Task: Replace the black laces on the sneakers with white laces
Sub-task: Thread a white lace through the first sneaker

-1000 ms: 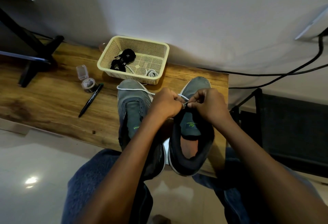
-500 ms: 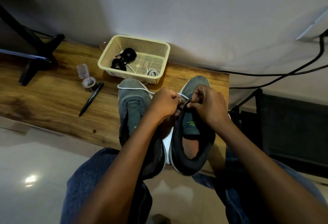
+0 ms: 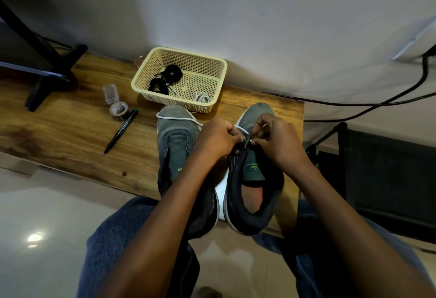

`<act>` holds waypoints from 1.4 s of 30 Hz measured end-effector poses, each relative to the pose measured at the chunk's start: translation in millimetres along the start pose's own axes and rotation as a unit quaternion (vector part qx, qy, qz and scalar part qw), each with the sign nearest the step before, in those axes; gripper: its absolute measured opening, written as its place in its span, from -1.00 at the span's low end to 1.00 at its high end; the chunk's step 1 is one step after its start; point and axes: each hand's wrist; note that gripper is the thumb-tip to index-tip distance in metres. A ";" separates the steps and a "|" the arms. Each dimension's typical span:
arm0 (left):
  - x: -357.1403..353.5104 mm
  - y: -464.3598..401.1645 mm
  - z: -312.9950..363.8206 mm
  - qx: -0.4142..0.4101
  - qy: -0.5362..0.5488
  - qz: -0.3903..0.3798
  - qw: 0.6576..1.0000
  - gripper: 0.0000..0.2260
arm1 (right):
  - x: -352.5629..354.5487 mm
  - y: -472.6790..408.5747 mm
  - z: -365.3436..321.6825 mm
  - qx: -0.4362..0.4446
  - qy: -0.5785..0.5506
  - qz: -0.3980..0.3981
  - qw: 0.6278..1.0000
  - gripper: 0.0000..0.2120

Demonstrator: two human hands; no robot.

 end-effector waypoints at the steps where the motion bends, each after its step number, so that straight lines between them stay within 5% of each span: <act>1: -0.1 -0.1 0.1 -0.003 -0.003 0.000 1.000 -0.88 | -0.4 0.2 -0.1 0.001 -0.001 0.007 1.000 -0.65; 24: 1.0 4.0 1.3 0.005 0.048 -0.019 0.999 -0.88 | -8.8 1.0 4.2 -0.046 -0.108 0.035 0.992 -0.59; 32: -2.6 3.2 -1.4 -0.013 -0.047 0.021 0.999 -0.90 | -8.6 3.2 -0.5 0.003 -0.050 -0.002 0.999 -0.65; 38: 9.0 2.1 0.8 0.020 0.064 0.017 0.998 -0.80 | -11.7 -0.1 8.5 0.012 0.015 0.020 1.000 -0.62; 42: 5.4 3.6 1.5 0.001 0.040 -0.005 0.999 -0.87 | -12.1 -1.8 9.4 0.015 0.030 0.018 0.999 -0.67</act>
Point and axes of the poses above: each hand's wrist, its own y-axis away from the middle knuckle, its own x-axis out of the back of the hand, z = x × y, and after that the axes turned 4 degrees about x, right-handed
